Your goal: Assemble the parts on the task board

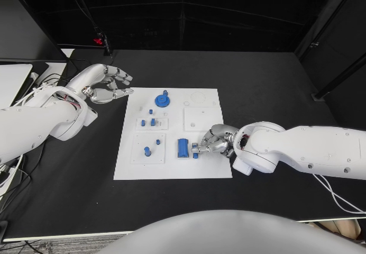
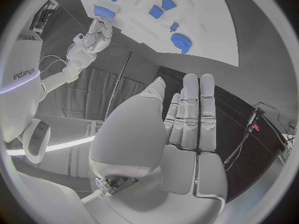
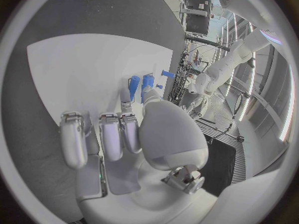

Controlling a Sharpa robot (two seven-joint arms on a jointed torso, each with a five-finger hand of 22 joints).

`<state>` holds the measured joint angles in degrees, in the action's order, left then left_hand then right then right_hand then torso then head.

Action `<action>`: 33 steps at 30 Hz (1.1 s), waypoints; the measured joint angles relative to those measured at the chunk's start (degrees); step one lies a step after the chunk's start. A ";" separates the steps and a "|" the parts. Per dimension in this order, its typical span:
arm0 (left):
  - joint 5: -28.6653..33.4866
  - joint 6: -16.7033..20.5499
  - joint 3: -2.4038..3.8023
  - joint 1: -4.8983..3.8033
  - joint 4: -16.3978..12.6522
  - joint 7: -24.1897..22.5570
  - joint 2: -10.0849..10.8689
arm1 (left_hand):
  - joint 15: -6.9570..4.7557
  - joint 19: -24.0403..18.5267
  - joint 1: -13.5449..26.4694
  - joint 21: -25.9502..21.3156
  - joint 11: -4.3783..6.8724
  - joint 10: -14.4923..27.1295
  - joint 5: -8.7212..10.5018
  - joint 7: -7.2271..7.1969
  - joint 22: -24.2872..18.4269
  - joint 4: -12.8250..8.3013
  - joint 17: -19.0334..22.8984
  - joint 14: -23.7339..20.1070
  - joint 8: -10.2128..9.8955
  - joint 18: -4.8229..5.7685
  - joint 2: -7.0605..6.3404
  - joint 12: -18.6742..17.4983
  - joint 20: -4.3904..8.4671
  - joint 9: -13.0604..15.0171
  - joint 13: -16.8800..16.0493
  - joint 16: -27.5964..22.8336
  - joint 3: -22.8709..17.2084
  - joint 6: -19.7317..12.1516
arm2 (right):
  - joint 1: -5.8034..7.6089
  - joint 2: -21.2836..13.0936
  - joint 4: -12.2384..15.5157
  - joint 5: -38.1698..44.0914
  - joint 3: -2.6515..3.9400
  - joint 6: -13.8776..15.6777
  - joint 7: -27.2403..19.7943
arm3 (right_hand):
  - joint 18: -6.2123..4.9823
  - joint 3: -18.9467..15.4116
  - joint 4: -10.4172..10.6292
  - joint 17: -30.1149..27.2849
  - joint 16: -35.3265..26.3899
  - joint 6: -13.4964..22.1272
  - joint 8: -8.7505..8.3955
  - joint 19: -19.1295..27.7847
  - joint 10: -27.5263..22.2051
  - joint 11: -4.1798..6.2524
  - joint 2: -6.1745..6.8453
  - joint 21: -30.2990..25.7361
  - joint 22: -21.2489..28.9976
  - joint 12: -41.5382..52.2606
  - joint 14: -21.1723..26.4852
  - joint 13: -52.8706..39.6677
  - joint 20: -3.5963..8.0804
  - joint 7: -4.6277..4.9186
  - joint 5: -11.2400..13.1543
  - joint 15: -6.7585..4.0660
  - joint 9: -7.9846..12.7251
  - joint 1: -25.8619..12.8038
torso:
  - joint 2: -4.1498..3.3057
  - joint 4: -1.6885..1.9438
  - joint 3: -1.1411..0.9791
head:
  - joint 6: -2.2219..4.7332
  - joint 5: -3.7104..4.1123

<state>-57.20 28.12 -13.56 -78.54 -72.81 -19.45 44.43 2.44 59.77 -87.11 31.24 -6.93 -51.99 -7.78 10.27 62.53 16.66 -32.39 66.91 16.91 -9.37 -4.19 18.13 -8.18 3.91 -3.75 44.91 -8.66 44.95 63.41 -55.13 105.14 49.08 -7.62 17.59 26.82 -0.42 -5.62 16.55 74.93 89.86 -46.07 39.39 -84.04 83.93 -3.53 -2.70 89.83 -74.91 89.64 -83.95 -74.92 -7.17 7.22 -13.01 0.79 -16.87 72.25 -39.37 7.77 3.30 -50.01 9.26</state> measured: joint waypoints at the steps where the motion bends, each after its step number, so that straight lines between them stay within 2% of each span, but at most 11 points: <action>1: 0.00 0.00 0.00 0.00 0.00 0.00 0.00 | 0.00 0.00 0.00 0.00 0.00 0.00 0.00 0.00 0.00 0.00 0.00 0.00 0.00 -0.01 0.00 0.00 0.00 0.00 0.00 0.00 0.00 0.00 | 0.00 -0.11 0.13 0.14 0.00 -0.05 0.12 | 0.01 -0.58 -0.02 0.00 0.00 -0.38 1.23 0.10 0.11 0.34 -0.30 0.00 0.00 0.00 -0.02 0.00 0.11 -0.38 1.90 -0.26 -0.70 -0.30 | 0.00 -0.01 0.00 | 0.00 0.01; 5: 0.00 -0.02 0.00 0.04 0.03 0.01 0.00 | 0.00 0.00 0.00 0.00 0.00 0.00 0.00 0.00 0.00 0.00 0.00 0.00 0.00 0.00 0.00 0.00 0.00 0.00 0.00 0.00 0.00 0.00 | 0.00 -0.61 0.56 0.79 -0.01 -0.65 0.79 | 0.00 -2.89 0.04 0.00 0.00 -0.56 5.73 0.14 0.22 1.20 -0.93 0.00 0.00 0.00 0.02 0.00 1.11 -1.51 8.88 -1.25 -3.75 -1.39 | 0.00 -0.03 0.00 | 0.00 0.01; 7: 0.00 -0.03 0.00 0.05 0.03 0.01 0.02 | 0.00 0.00 0.00 0.00 0.00 0.00 0.00 0.00 0.00 0.00 0.00 0.00 0.00 0.00 0.00 0.00 0.00 0.00 0.00 0.00 0.00 0.00 | 0.00 -0.81 0.74 1.10 -0.02 -1.18 1.17 | 0.01 -3.85 0.08 0.00 0.00 -0.38 7.43 0.05 0.05 1.69 -0.93 0.00 0.00 0.00 -0.12 0.00 1.28 -1.70 9.86 -1.56 -5.09 -1.39 | 0.01 -0.04 0.00 | 0.00 0.02; 10: 0.00 -0.05 0.00 0.08 0.08 0.02 0.02 | 0.00 0.00 0.00 0.00 0.00 0.00 0.01 0.00 0.00 0.00 0.00 0.00 0.00 0.00 0.00 0.00 0.00 0.00 0.00 0.00 0.00 0.00 | 0.00 -0.94 0.92 1.47 -0.03 -2.10 1.68 | 0.00 -4.62 0.10 0.00 0.00 -0.07 8.92 -0.11 0.00 1.81 -0.93 0.00 0.00 0.00 0.00 0.00 1.76 -2.01 9.92 -1.85 -6.38 -1.39 | 0.03 -0.07 0.00 | 0.00 0.16; 14: 0.00 -0.07 0.00 0.12 0.10 0.02 0.02 | 0.00 0.00 0.00 0.00 0.00 0.00 0.01 0.00 0.00 0.00 0.00 0.00 0.00 0.00 0.00 0.00 0.00 0.00 0.00 0.00 0.00 0.00 | 0.00 -0.91 0.96 1.81 -0.03 -3.15 2.22 | 0.00 -4.78 -0.06 -0.01 0.00 0.17 9.65 0.00 0.21 2.02 -1.05 0.00 0.00 0.00 0.00 0.00 1.85 -2.24 9.92 -1.85 -7.16 -1.26 | 0.03 -0.08 -0.01 | -0.01 0.30; 20: 0.00 -0.10 0.00 0.16 0.10 0.03 0.02 | 0.00 0.00 0.00 0.00 0.00 0.00 0.01 0.00 0.06 0.00 0.00 0.00 0.00 0.00 0.00 0.00 0.00 0.00 0.00 0.00 0.00 0.00 | -0.01 -0.57 0.56 2.17 -0.03 -4.12 2.93 | 0.00 -4.78 -0.06 -0.01 0.00 0.47 10.52 0.10 0.01 2.22 -2.54 0.00 0.00 0.00 0.00 -0.01 1.95 -2.51 9.92 -2.25 -8.19 0.22 | 0.03 -0.08 -0.01 | 0.00 0.48; 33: 0.00 -0.15 0.00 0.18 0.09 0.06 0.02 | 0.00 0.00 0.00 0.00 0.00 0.00 0.01 0.00 0.06 0.00 -0.01 0.00 0.00 0.00 0.00 0.00 0.00 0.00 0.00 0.00 0.00 0.00 | -0.01 0.58 -0.61 2.74 -0.03 -4.43 3.90 | 0.00 -4.77 -0.39 -0.01 0.00 0.84 11.43 0.09 0.00 2.62 -3.74 0.00 0.00 0.22 -0.11 -0.21 2.34 -2.86 9.55 -2.37 -9.70 3.70 | -0.01 0.00 -0.01 | 0.00 0.49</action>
<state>-57.20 27.97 -13.56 -78.36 -72.72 -19.39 44.45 2.44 59.77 -87.11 31.24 -6.93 -51.99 -7.77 10.27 62.59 16.66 -32.40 66.91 16.91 -9.37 -4.19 18.13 -8.19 3.90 -3.75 44.91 -8.66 44.95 63.40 -54.55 104.53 51.81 -7.65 13.17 30.72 -0.42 -10.39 16.16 74.91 89.86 -45.24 50.82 -83.95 83.93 -0.91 -6.44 89.83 -74.91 89.87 -84.06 -75.13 -4.83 4.36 -3.45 -1.57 -26.58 75.96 -39.38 7.77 3.28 -50.01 9.75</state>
